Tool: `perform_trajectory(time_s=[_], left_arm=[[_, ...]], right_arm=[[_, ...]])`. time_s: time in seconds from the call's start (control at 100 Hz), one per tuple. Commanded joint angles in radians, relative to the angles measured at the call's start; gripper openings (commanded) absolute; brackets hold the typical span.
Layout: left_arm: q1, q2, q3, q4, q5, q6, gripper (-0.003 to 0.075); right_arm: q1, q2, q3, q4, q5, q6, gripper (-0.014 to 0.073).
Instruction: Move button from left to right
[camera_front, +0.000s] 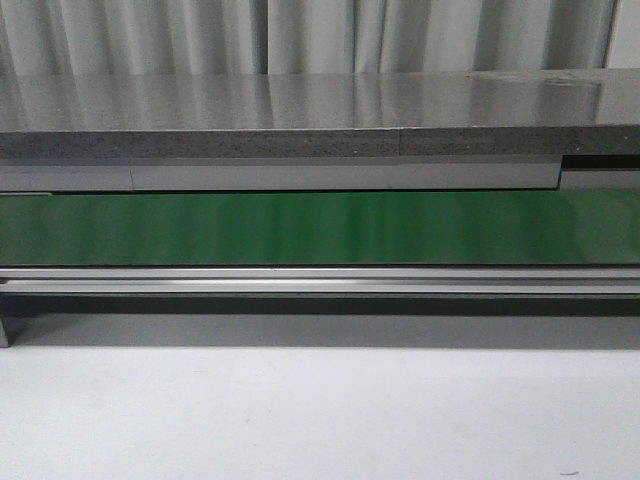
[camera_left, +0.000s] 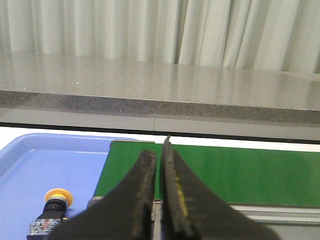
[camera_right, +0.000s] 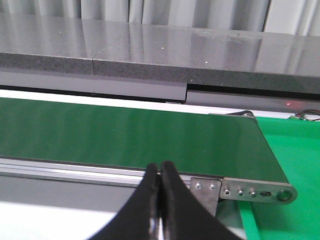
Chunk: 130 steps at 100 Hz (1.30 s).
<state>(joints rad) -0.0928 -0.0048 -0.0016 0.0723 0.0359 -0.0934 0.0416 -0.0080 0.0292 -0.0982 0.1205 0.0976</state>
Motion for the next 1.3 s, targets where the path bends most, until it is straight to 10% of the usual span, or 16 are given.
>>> perform_trajectory(time_s=[0.0,0.68,1.29], left_arm=[[-0.008,-0.036,0.041,-0.004,-0.08,-0.01,0.0005],[-0.008,-0.028,-0.045,-0.054,-0.036,-0.01,0.0005],[-0.008,0.479,-0.702,-0.04,0.763,-0.01,0.0005]], right_arm=[[0.002,-0.018,0.001,0.0,-0.075,-0.001,-0.0068],[0.002,-0.018,0.001,0.0,-0.075,-0.001,-0.0068],[0.002,-0.018,0.001,0.0,-0.075,-0.001,-0.0068]])
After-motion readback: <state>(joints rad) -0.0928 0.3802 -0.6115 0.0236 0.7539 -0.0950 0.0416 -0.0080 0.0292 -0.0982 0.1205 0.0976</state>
